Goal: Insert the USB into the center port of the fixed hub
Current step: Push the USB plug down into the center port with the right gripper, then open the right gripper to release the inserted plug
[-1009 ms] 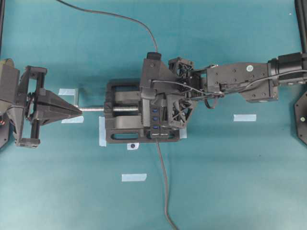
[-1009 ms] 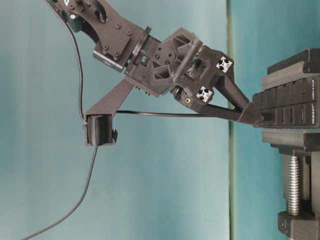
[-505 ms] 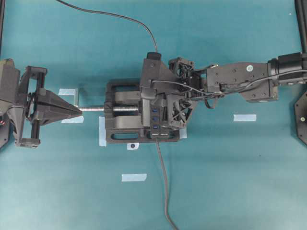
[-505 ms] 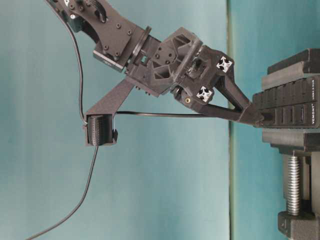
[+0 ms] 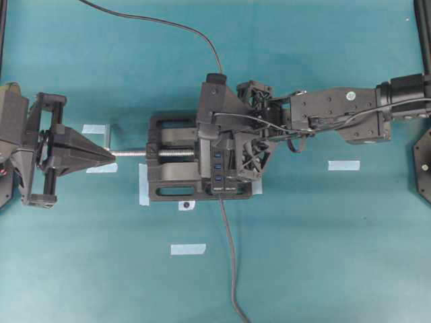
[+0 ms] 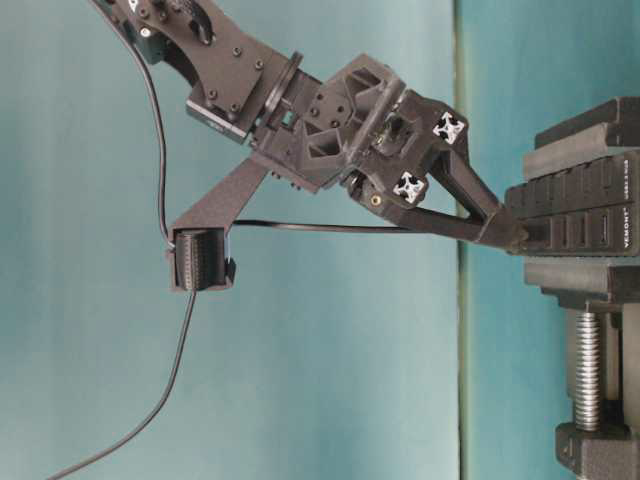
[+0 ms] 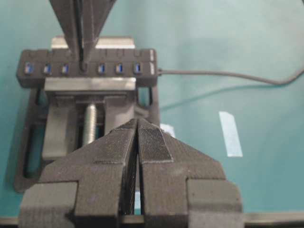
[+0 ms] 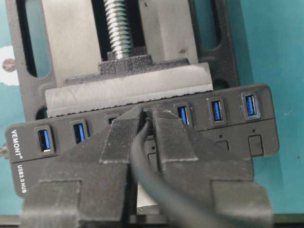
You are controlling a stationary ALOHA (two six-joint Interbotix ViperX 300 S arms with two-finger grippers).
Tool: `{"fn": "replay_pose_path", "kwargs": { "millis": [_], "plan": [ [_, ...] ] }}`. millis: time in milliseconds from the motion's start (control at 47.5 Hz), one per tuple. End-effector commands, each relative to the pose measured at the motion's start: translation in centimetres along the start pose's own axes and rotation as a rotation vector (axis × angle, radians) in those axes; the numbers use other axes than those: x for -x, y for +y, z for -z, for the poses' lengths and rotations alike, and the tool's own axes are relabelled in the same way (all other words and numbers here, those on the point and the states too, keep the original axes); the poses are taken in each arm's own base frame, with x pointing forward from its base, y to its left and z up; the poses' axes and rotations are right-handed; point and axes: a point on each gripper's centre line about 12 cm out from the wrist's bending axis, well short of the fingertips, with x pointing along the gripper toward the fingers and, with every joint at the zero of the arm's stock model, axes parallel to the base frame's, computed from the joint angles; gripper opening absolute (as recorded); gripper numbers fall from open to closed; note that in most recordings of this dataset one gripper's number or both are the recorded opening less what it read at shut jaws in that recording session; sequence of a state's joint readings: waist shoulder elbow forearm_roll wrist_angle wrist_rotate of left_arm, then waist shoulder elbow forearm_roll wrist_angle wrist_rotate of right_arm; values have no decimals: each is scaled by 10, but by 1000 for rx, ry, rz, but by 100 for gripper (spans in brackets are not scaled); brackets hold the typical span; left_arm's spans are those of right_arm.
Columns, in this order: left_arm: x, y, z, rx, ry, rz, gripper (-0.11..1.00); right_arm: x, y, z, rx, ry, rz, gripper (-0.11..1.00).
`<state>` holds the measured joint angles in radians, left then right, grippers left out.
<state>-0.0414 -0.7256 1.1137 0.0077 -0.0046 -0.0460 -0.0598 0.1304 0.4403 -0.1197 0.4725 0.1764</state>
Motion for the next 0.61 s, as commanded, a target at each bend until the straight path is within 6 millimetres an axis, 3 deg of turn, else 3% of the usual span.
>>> {"fn": "replay_pose_path", "kwargs": {
  "millis": [0,126,358,442,589],
  "plan": [
    [0,0,-7,0,-26,1,0,1,6,2,8,8,-8,16],
    [0,0,-7,2,-23,1,0,5,6,-2,7,-8,-8,32],
    [0,-1,-7,-1,-24,2,0,8,5,-6,14,-18,-3,73],
    [0,0,-7,0,-25,1,0,8,6,-6,15,-15,-4,79],
    [0,-1,-8,1,-26,3,0,9,6,-8,15,-19,-4,78]
  ]
}}
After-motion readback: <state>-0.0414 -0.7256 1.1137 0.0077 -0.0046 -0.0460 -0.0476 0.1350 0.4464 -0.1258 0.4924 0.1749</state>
